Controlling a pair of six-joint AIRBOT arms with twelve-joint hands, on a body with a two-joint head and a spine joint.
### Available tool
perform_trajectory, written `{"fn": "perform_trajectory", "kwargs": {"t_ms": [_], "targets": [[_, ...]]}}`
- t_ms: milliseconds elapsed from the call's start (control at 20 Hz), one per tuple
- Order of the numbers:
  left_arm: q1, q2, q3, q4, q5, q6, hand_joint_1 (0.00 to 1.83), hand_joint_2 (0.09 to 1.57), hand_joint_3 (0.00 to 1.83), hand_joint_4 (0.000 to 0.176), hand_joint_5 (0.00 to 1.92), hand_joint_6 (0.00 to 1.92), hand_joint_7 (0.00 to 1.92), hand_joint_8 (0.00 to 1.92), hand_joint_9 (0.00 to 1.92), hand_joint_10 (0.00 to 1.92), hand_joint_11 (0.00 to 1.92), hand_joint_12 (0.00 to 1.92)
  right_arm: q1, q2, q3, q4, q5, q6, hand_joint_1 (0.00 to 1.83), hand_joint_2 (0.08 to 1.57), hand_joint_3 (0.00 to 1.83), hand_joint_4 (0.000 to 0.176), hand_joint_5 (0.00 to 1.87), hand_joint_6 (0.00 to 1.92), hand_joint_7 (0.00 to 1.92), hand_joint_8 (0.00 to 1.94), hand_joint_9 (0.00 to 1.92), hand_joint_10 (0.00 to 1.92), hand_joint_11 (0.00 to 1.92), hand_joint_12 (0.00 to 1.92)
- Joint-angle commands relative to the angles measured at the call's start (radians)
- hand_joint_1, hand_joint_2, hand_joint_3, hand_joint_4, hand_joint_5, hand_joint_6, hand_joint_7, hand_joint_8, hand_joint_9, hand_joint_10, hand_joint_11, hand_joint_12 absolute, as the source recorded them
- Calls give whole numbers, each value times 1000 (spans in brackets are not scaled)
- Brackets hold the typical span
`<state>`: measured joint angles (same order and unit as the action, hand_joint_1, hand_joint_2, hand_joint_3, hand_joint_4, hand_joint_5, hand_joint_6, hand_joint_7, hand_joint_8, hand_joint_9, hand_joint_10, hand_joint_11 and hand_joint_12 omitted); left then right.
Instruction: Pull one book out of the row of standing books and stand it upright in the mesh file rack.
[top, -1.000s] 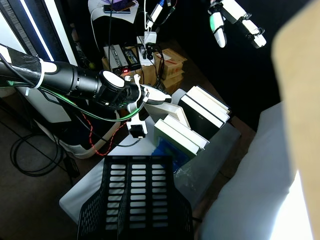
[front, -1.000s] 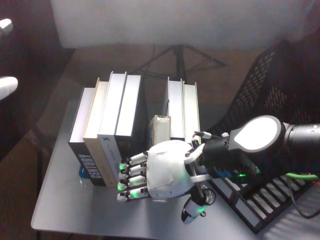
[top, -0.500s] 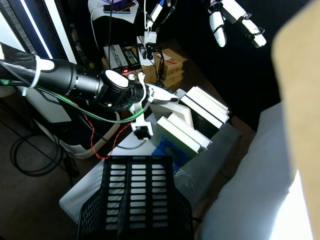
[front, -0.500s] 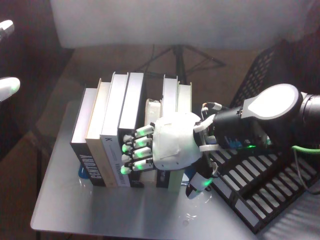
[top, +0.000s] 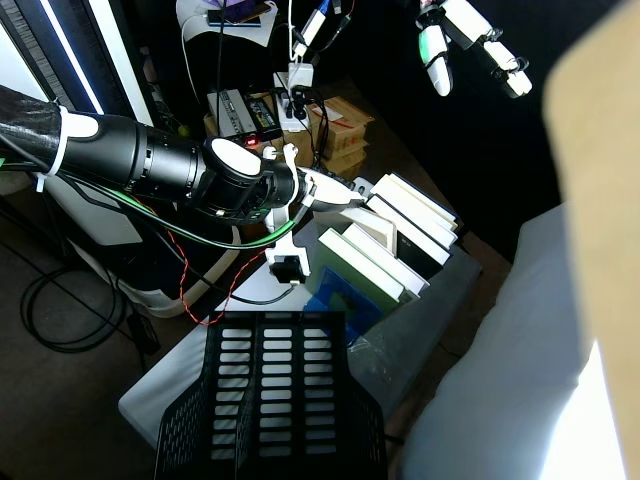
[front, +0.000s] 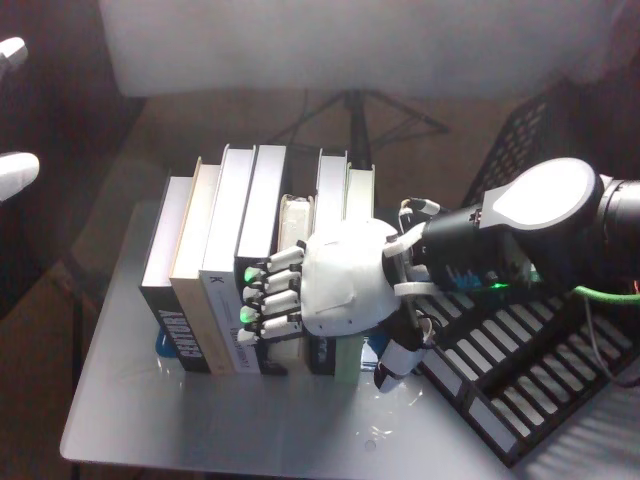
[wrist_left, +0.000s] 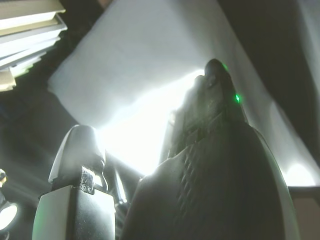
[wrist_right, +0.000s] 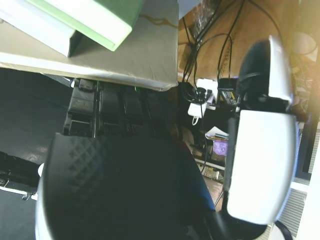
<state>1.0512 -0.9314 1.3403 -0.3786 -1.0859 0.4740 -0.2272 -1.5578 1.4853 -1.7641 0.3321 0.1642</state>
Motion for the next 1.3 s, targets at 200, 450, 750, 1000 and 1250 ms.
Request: {"fn": "perform_trajectory", "kwargs": {"t_ms": [200, 450, 750, 1000, 1250], "targets": [[-5, 3, 10, -31, -124, -1, 586, 1326, 0, 40, 58, 33, 0, 0, 0, 0, 0, 0, 33, 18, -3, 59, 37, 0, 839, 871, 0, 0, 0, 0, 0, 0, 0, 0, 0, 0], [-2, 3, 11, -37, -130, -3, 544, 1320, 0, 52, 32, 22, 0, 0, 0, 0, 0, 0, 40, -14, 9, 17, 25, -6, 861, 874, 0, 0, 0, 0, 0, 0, 0, 0, 0, 0], [10, 3, 12, -51, -141, -6, 507, 1345, 9, 51, 20, 15, 0, 0, 0, 0, 0, 0, 41, -37, 29, -99, -11, -5, 883, 901, 0, 0, 0, 0, 0, 0, 0, 0, 0, 0], [23, 6, 6, -66, -161, -9, 550, 1403, 32, 56, 31, 18, 0, 0, 0, 0, 0, 0, 35, -54, 40, -157, -47, 4, 894, 905, 0, 0, 0, 0, 0, 0, 0, 0, 0, 0], [48, 10, 0, -91, -182, -14, 563, 1429, 32, 57, 35, 17, 0, 0, 0, 0, 0, 0, 35, -61, 48, -166, -57, 4, 904, 915, 4, 0, 0, 0, 0, 0, 0, 0, 0, 0]]}}
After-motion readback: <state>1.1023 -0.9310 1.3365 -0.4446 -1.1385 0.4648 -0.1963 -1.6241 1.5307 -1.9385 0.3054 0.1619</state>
